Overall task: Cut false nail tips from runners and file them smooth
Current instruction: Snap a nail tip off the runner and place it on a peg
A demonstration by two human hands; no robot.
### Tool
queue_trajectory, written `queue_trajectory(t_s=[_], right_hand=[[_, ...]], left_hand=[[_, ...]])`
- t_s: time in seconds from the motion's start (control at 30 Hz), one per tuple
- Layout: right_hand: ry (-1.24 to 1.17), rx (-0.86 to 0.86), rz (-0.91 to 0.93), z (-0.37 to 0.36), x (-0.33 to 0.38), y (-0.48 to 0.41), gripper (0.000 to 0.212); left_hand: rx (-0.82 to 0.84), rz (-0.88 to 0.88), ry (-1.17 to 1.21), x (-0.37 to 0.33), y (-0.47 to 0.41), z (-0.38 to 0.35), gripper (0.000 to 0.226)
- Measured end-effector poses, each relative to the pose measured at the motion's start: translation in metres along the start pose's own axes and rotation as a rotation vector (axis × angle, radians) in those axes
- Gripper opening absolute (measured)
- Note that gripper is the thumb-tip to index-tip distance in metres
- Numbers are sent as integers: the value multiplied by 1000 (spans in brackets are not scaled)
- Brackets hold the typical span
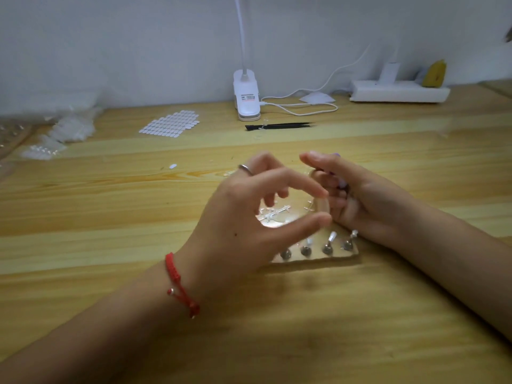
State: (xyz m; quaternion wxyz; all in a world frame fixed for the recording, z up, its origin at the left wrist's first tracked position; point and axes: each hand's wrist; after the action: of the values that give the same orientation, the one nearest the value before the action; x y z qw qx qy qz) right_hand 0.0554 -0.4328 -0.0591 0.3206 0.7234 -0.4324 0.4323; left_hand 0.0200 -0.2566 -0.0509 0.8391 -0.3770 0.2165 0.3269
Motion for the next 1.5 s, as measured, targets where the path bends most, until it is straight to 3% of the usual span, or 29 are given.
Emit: queue_trajectory(t_s=[0.13, 0.27, 0.43, 0.67, 0.77, 0.83, 0.97, 1.23, 1.5], right_hand=[[54, 11, -16, 1, -1, 1, 8], [9, 49, -21, 5, -2, -2, 5], [-18, 74, -39, 7, -3, -4, 29], [-25, 92, -38, 8, -3, -4, 33], [2, 99, -31, 7, -3, -4, 7], [-1, 101, -33, 8, -4, -4, 20], [-21, 106, -38, 7, -3, -4, 5], [2, 83, -31, 8, -4, -4, 44], [14, 53, -21, 6, -4, -4, 26]], left_hand=[[121, 45, 47, -6, 3, -13, 21], [162, 69, -57, -4, 6, -15, 22], [173, 92, -76, -4, 7, -16, 22], [191, 110, -76, -4, 7, -17, 19], [199, 116, -73, -5, 6, -17, 19], [206, 120, -73, -5, 6, -17, 18], [224, 125, -94, -6, 5, -16, 17], [277, 103, -207, -7, 2, -14, 18], [317, 135, -279, -11, 2, -13, 26]])
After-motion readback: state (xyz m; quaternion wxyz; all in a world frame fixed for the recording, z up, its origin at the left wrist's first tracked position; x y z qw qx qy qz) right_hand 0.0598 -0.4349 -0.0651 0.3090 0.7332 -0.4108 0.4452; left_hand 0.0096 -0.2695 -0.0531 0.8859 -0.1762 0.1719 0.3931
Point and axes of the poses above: each hand's wrist, its own y-axis away from the middle knuckle, its own z-axis out of the back of the hand, x = y × z, and after that the axes turned 7 degrees about x, right-handed
